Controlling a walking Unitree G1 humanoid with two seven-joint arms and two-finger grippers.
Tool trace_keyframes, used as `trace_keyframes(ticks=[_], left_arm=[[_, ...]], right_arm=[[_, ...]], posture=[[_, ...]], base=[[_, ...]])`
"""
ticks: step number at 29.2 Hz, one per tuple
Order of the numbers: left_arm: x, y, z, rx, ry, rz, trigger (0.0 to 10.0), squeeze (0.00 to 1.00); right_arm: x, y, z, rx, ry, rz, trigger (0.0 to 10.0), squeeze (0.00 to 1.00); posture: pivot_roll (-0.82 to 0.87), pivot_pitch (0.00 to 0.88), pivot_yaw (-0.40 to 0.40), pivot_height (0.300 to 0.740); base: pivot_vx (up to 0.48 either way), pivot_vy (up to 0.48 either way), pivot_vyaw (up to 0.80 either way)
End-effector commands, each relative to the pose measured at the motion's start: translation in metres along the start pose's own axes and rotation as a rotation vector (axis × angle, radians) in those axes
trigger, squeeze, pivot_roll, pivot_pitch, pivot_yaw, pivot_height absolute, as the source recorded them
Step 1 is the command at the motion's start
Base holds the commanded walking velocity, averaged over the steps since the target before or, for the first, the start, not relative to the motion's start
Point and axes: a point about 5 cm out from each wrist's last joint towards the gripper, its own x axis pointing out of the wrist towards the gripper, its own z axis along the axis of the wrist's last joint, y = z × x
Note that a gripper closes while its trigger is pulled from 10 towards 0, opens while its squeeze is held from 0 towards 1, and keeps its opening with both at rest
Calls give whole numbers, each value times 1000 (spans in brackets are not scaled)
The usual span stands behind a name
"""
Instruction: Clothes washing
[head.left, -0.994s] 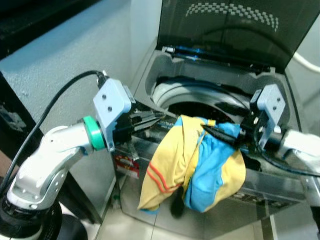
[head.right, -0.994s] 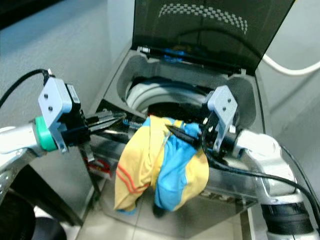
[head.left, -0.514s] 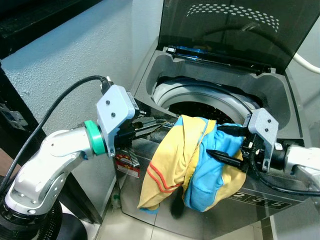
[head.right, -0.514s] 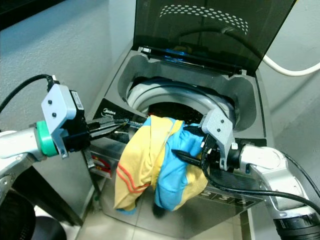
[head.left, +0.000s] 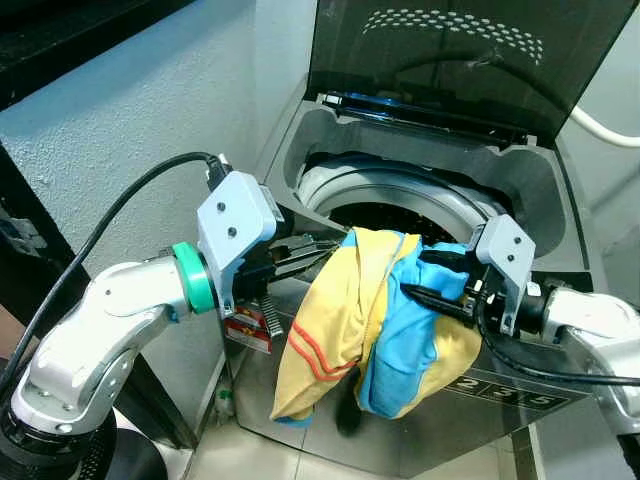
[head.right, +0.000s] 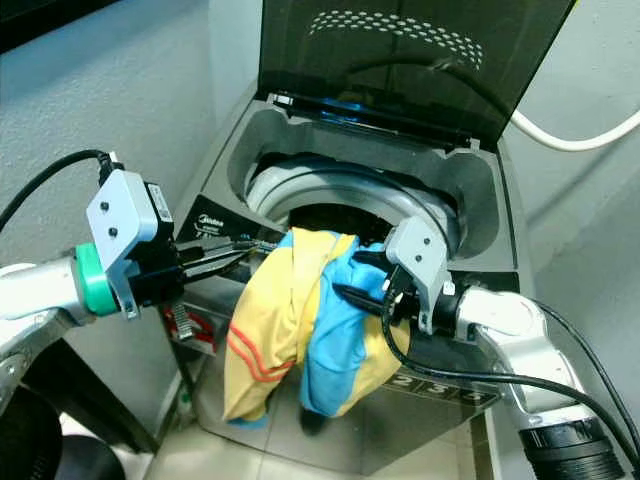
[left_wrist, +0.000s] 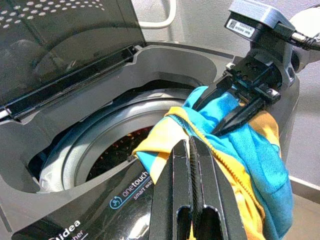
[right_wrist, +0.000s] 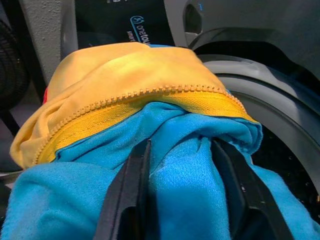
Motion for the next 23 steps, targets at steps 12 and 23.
trace_keyframes(ticks=[12,23], left_arm=[[3,-6,-2,-14,4,-10,10000,0],[7,-6,-2,-20,-8,-6,10000,0]], right_arm=[[9,-16,15,86,-164,-173,0,0],[31,-43,74,73,-421,-359,0,0]], posture=[[102,88,-4,740],[89,89,-1,740]], base=[[0,0,0],[0,0,0]])
